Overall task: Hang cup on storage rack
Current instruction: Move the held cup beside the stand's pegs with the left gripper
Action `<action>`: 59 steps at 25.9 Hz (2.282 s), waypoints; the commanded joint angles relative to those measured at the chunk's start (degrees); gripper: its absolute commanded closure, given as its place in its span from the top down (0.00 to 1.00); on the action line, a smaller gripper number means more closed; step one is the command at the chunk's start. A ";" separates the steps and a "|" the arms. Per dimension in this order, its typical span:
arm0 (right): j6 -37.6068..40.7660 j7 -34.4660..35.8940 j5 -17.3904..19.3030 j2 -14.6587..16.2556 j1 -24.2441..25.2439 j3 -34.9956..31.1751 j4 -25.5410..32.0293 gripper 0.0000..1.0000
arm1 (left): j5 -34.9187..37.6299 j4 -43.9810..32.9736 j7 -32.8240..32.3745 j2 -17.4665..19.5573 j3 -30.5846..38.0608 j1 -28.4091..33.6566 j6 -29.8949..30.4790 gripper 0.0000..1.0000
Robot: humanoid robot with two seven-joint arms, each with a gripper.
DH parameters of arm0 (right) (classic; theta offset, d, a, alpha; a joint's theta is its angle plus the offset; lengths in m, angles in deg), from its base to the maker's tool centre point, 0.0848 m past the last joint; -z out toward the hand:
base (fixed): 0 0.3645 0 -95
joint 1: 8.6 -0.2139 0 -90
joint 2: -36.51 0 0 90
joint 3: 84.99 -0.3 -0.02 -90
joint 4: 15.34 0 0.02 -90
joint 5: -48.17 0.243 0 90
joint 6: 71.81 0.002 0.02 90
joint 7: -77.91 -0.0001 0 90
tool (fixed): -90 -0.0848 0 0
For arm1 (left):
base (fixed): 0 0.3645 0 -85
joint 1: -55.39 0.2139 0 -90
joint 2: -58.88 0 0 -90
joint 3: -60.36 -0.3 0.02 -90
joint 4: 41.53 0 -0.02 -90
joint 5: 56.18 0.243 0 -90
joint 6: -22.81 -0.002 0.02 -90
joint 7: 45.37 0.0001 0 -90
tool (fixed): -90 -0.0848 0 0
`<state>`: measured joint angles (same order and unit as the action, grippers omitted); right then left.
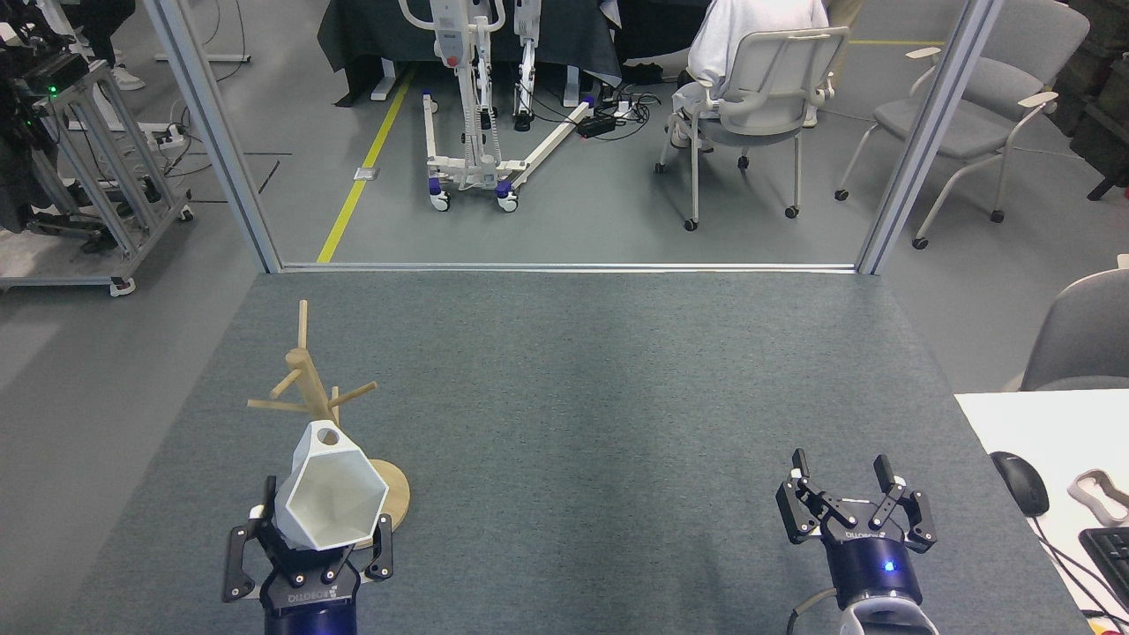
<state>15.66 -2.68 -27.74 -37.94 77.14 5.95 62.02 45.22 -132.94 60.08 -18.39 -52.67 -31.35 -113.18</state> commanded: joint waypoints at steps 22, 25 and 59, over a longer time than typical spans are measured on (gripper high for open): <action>0.16 -0.01 0.07 0.19 0.13 0.21 -0.10 1.00 | -0.06 1.77 0.02 1.25 0.00 -0.44 0.02 0.12; 0.16 -0.01 0.07 0.19 0.31 0.21 -0.10 1.00 | -0.06 2.21 0.02 1.16 0.00 -0.97 0.02 0.12; 0.16 -0.10 -0.28 -0.16 0.22 1.35 -0.10 1.00 | -5.95 9.59 -0.07 2.65 3.78 -5.19 -0.25 0.11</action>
<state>15.82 -2.77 -28.02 -38.19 77.37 7.24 61.91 39.40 -124.12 60.01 -16.35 -48.93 -36.17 -113.45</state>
